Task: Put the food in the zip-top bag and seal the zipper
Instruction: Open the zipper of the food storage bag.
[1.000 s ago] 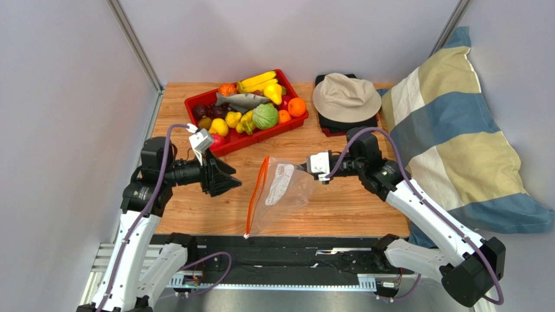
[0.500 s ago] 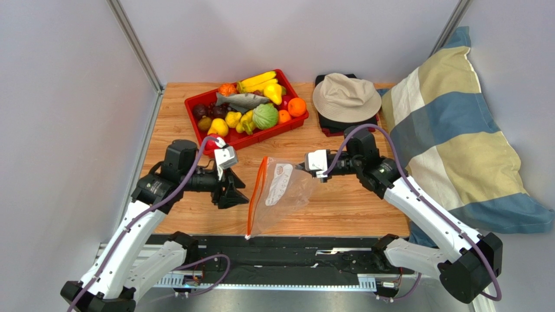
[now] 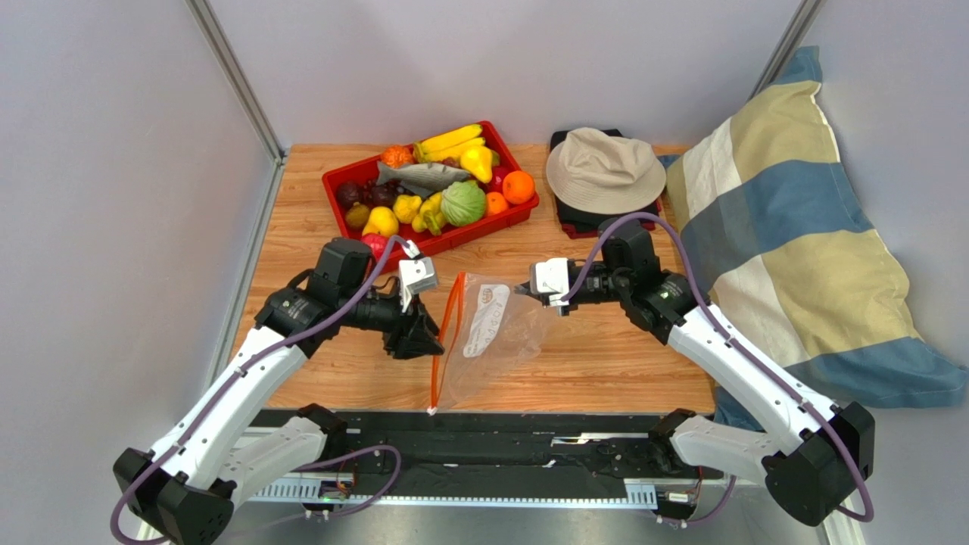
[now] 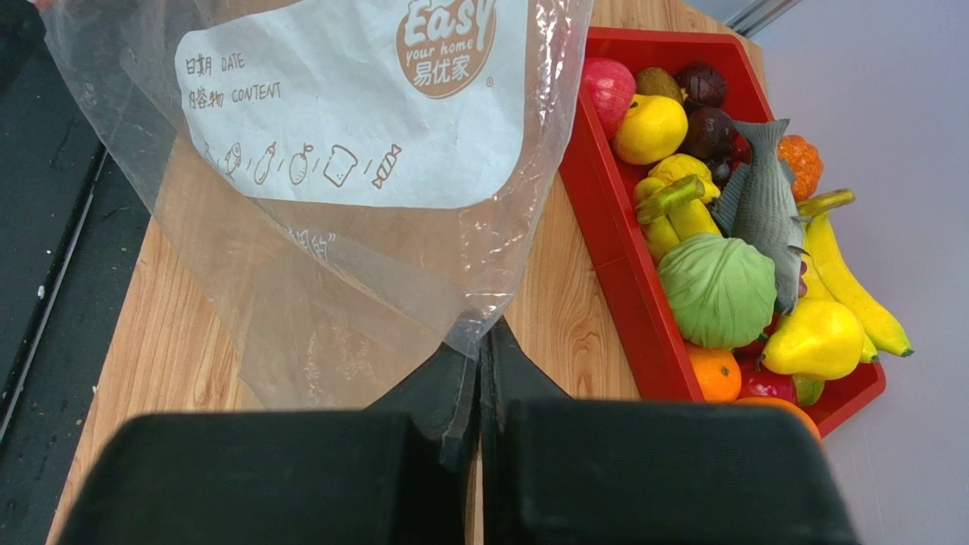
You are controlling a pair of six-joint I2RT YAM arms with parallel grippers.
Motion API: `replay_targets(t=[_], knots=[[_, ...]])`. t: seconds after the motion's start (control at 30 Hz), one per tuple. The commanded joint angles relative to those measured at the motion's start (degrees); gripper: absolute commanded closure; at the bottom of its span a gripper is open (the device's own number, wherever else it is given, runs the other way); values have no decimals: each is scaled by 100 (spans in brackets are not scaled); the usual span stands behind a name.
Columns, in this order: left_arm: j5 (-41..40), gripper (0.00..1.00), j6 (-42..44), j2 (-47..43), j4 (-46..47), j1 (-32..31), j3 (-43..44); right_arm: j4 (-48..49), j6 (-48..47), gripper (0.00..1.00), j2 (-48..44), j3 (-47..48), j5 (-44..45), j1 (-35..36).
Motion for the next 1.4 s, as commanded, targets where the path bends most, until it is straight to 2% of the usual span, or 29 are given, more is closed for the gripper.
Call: replay_targets(t=[0.0,0.07,0.13,0.17,0.2,0.23,0.3,0.33,0.37,0.47,0.6,0.7,0.77,0.9,1.07,1.17,1.37], knots=[[-186,56,-434,211,747,-38,131,200,131,100,59,283,-38,28],[-170,60,-751,272,1053,-38,96,209,219,100,102,283,14,28],[-56,74,-1066,281,1283,-47,52,218,307,100,120,283,58,28],[-29,86,-1190,307,1484,-47,25,253,455,100,120,292,163,28],[-20,100,-1496,325,1582,-47,8,305,639,95,129,274,259,28],[-11,100,-1690,360,1826,-47,-19,375,867,89,138,291,417,28],[-2,100,-2329,404,2100,-47,-115,447,1649,68,173,370,997,2],[-185,100,-2569,448,2388,-47,-142,455,1956,56,173,414,1199,-68],[-335,100,-2771,483,2478,-47,-168,377,2551,36,155,458,1479,-112],[-880,100,-3396,729,2558,-47,-29,-271,3153,21,-20,792,1789,-183],[-1529,100,-3958,1151,2567,-406,367,-879,4310,18,-319,1152,1913,-218],[-3195,100,-4449,1616,2322,-1117,955,-1311,5233,18,-337,1469,1869,-218],[-3639,100,-4836,2029,2014,-1583,1463,-1487,5737,18,-258,1627,1825,-227],[-3973,100,-5339,2574,1926,-1918,1888,-1733,6467,18,-47,1847,1825,-218],[-3896,100,-5805,3084,1759,-1928,2336,-1566,7284,20,32,1707,2070,-218],[-3834,100,-5929,3208,1741,-1945,2451,-1540,7312,22,67,1584,2588,-218],[-3817,100,-6069,3357,1706,-1963,2591,-1267,7435,28,410,1549,2949,-218]])
